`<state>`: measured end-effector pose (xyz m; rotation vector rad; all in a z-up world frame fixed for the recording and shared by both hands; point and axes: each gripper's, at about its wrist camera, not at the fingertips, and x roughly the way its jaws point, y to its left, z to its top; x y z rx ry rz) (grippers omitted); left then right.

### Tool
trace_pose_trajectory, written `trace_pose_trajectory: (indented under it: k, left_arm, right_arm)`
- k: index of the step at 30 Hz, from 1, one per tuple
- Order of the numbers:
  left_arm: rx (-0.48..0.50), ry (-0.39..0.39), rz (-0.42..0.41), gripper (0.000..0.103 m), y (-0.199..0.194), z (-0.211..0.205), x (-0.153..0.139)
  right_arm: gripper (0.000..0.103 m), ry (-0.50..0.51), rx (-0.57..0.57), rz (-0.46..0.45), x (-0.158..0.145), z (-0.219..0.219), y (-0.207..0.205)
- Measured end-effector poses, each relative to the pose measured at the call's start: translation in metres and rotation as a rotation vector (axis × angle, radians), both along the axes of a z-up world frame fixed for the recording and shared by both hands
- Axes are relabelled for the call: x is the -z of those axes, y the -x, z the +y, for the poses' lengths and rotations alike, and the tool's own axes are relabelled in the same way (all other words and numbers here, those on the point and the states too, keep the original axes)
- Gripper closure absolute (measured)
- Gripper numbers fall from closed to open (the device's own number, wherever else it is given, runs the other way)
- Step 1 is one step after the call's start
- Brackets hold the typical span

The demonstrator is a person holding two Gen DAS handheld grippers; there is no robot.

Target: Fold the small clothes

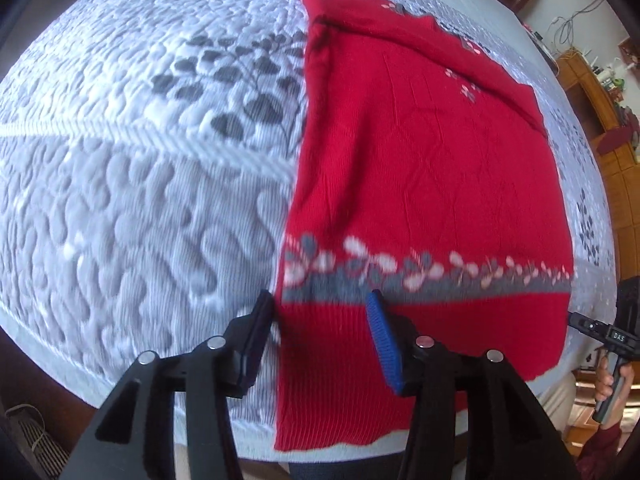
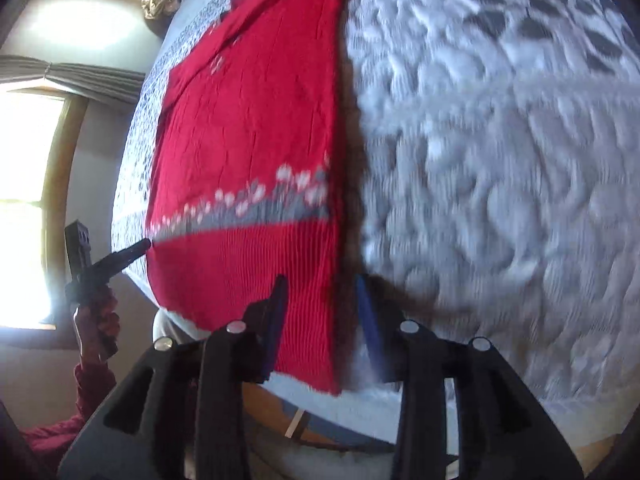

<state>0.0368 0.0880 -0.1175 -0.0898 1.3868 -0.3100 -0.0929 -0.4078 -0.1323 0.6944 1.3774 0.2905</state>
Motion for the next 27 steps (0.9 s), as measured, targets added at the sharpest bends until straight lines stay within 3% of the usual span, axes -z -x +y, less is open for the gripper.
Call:
trace_pose_trajectory:
  k: [13,16,17,19,21,23,27]
  left_arm:
    - [0.071,-0.082,0.016,0.041,0.048,-0.007,0.009]
    - [0.079,-0.074,0.023,0.041,0.059,-0.003,0.014]
    - [0.080,-0.073,0.019,0.043,0.060,-0.003,0.015]
    - [0.072,-0.073,0.018,0.059,0.064,0.002,0.014]
    - [0.062,-0.007,0.046,0.091,0.066,0.006,0.013]
    - [0.038,0.050,0.068,0.093,0.069,0.014,0.010]
    - [0.017,0.090,0.051,0.095,0.079,0.030,-0.002]
  right_arm:
    - [0.068,0.061,-0.084,-0.007,-0.001,0.031,0.040]
    - [0.082,0.085,-0.087,-0.011,0.000,0.036,0.042]
    - [0.095,0.081,-0.082,-0.010,0.002,0.037,0.042]
    - [0.098,0.018,-0.063,-0.008,0.003,0.036,0.043]
    - [0.099,0.009,-0.070,-0.024,-0.001,0.036,0.047]
    - [0.099,-0.024,-0.073,-0.040,-0.007,0.035,0.051]
    - [0.100,-0.029,-0.081,-0.072,-0.023,0.032,0.056]
